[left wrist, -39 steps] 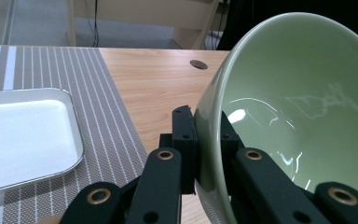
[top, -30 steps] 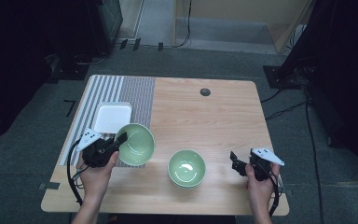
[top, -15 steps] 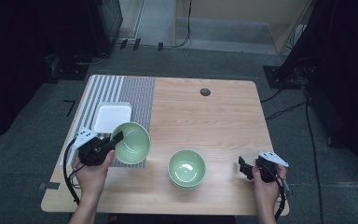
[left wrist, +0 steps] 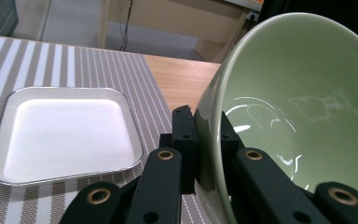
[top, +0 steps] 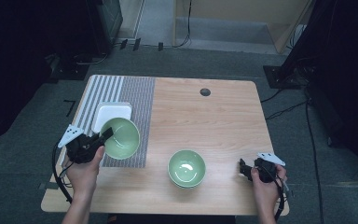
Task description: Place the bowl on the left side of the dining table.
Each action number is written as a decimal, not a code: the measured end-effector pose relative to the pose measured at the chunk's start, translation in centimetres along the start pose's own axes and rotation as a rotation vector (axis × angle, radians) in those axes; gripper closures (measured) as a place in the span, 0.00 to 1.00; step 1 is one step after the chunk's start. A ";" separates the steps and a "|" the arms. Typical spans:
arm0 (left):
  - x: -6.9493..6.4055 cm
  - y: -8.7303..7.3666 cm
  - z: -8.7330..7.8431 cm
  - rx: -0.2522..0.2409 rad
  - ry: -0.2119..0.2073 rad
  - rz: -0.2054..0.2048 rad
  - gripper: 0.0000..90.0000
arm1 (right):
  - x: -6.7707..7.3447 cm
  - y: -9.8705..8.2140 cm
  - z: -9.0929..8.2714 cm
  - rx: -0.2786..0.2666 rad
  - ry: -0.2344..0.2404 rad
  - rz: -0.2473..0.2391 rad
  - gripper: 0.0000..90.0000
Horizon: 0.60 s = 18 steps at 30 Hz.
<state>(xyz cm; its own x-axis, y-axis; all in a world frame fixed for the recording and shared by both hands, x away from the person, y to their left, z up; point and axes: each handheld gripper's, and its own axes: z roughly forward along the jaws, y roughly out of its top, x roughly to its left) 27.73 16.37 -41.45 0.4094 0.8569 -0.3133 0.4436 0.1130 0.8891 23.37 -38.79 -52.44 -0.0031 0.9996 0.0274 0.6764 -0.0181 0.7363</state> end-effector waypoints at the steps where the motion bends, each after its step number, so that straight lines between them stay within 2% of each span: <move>1: 0.2 0.0 0.0 0.002 -0.005 -0.002 0.93 | 0.0 0.0 0.0 0.001 0.001 0.000 0.17; 18: 1.5 0.7 -0.2 -0.002 0.028 -0.018 0.93 | 0.1 -0.1 0.0 0.006 0.018 -0.016 0.15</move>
<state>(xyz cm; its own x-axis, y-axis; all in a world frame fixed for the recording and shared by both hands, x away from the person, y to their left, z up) 28.47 17.85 -41.26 0.3792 0.8683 -0.3198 0.4491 0.1295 0.8841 23.31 -38.71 -52.47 -0.0273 0.9992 0.0278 0.6803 -0.0018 0.7329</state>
